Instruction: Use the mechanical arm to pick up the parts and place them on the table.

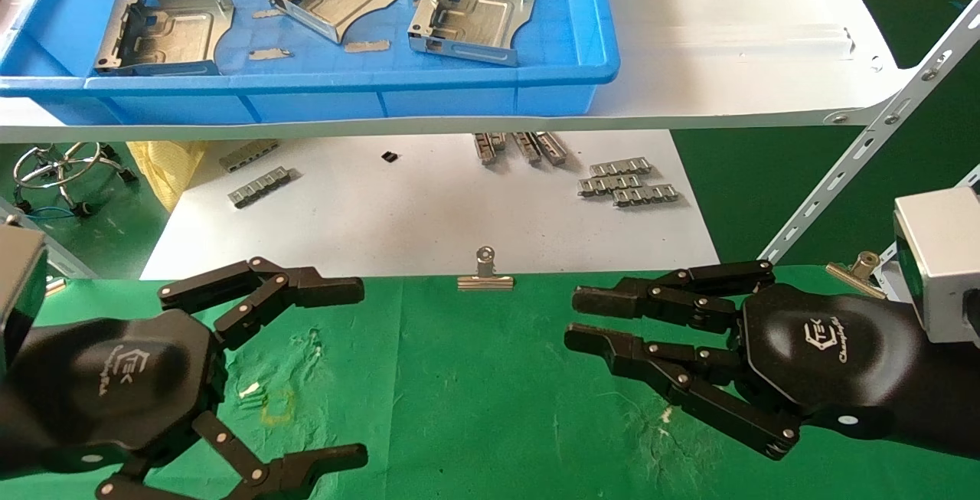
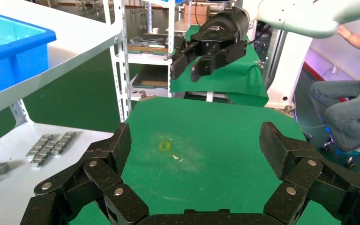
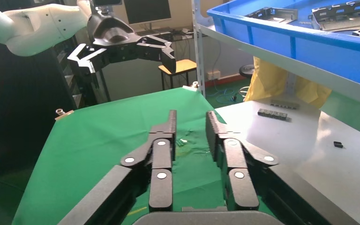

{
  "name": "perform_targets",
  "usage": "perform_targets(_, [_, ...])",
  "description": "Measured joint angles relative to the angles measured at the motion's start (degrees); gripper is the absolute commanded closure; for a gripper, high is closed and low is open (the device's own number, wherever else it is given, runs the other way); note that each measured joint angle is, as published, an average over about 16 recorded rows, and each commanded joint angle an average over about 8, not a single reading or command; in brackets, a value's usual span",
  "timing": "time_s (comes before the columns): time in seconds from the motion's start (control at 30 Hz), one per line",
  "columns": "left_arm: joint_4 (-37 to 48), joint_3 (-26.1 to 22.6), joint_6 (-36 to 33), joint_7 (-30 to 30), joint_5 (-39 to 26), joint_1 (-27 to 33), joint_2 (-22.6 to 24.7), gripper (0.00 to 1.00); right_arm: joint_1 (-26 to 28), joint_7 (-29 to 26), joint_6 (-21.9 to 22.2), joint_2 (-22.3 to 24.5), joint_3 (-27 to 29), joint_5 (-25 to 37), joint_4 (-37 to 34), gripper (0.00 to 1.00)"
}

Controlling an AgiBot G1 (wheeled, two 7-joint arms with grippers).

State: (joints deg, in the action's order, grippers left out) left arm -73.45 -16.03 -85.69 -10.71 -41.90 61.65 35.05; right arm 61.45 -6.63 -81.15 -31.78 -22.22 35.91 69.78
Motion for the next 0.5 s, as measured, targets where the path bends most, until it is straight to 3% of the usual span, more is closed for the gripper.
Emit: perform_targets(0.5, [-0.3, 0.1, 0.2, -0.1, -0.2, 0.6, 0.0, 0.00, 0.0, 0.0, 0.0, 0.0, 0.0, 0.0, 0.0, 1.00])
